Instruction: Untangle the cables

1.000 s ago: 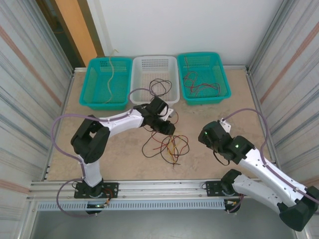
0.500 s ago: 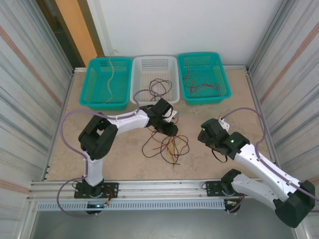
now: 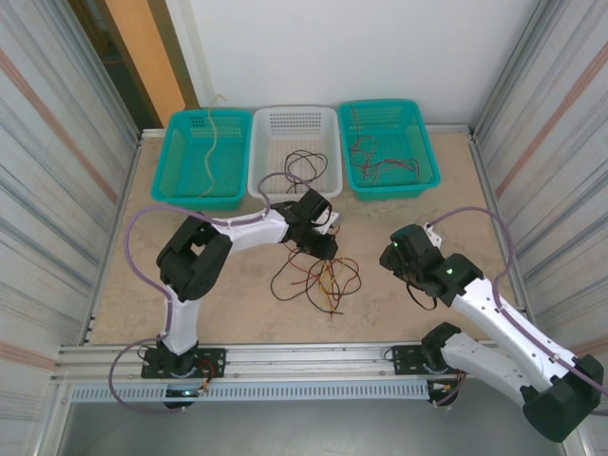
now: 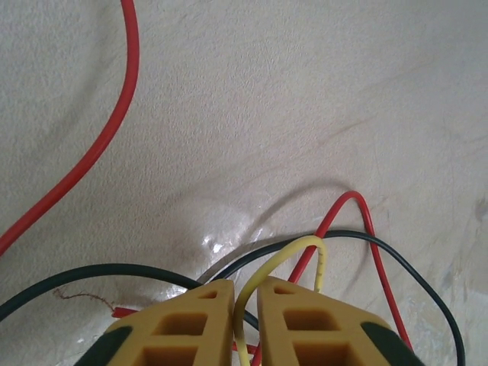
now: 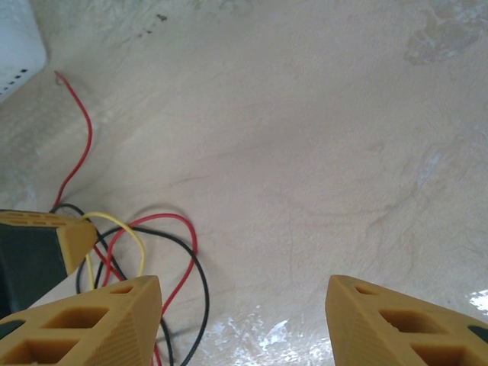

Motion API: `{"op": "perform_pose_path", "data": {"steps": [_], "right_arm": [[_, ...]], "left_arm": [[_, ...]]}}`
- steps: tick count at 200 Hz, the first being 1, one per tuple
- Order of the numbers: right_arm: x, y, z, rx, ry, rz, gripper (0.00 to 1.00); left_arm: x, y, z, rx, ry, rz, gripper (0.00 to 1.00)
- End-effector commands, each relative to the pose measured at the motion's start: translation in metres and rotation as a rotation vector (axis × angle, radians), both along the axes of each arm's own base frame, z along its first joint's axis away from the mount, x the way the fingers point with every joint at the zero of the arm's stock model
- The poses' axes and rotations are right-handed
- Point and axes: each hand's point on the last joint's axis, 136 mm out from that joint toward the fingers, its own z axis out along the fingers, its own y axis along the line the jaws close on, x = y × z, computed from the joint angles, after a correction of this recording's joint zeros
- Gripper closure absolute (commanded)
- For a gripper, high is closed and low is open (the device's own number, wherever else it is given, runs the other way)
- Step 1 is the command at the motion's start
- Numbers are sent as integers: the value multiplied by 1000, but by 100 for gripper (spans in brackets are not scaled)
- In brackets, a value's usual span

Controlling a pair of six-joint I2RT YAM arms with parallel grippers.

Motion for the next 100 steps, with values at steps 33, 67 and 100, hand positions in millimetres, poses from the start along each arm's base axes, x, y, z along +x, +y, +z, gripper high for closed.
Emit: {"op": "perform_pose_path", "data": {"steps": [33,67,100], "right_arm": [[9,16,20,49,-53,73,42],[18,59,53,168,-191,262,39],[25,83,82,197,-252,349,31]], "left_arm": [[1,6,61,-73,-108,15,99],[-1,25,108,-125,-174,45,100],[-4,41,158,-227,-247,83,100]]}}
